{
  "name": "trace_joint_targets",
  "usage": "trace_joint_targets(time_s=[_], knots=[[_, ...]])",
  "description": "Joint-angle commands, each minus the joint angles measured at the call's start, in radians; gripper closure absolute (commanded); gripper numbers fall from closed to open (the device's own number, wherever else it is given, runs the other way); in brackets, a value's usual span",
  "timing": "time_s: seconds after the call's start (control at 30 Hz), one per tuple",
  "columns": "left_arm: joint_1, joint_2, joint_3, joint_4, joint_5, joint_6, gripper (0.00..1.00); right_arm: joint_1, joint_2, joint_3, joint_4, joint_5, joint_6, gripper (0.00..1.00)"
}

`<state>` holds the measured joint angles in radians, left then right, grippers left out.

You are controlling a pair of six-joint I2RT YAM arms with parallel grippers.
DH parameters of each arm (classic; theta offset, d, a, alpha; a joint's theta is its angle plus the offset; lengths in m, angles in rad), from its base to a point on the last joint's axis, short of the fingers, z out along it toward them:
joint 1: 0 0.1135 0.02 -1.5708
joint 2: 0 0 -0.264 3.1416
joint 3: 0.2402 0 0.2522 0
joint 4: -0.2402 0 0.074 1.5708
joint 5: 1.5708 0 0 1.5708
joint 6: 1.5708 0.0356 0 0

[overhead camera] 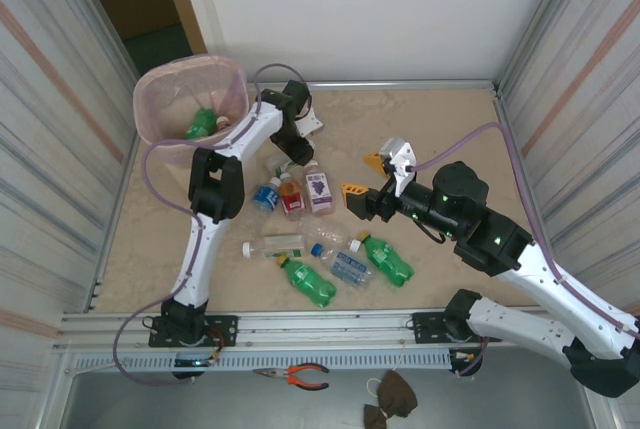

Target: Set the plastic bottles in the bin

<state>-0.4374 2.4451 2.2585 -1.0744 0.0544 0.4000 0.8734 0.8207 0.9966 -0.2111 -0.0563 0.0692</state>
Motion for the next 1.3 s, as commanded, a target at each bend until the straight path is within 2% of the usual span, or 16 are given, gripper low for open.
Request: trace_joint_targets(time_s=[0.0,0.4,0.77,0.87,1.1,1.27], knots=[[0.011,0.016,0.013,-0.021,0.024,0.013,0.42,0.007,-0.009,-0.003,0.012,0.003,-0.017,0.26],[0.011,-0.043,0.016,0.009,0.004,0.002,0.56,0.008,-0.022,-0.007,0.011,0.010,-0.019,0.26],[0.011,-0.181,0.013,0.093,0.003,-0.055,0.60,0.008,-0.035,-0.001,0.006,0.020,-0.019,0.26],[0.011,-0.239,0.006,0.136,0.038,-0.080,0.60,0.008,-0.035,0.003,0.004,0.021,-0.020,0.26],[0.011,-0.405,-0.028,0.249,0.205,-0.133,0.60,0.008,-0.035,0.008,0.004,0.020,-0.016,0.27],[0.011,-0.521,-0.053,0.324,0.256,-0.164,0.60,0.007,-0.035,0.013,0.004,0.016,-0.015,0.27]])
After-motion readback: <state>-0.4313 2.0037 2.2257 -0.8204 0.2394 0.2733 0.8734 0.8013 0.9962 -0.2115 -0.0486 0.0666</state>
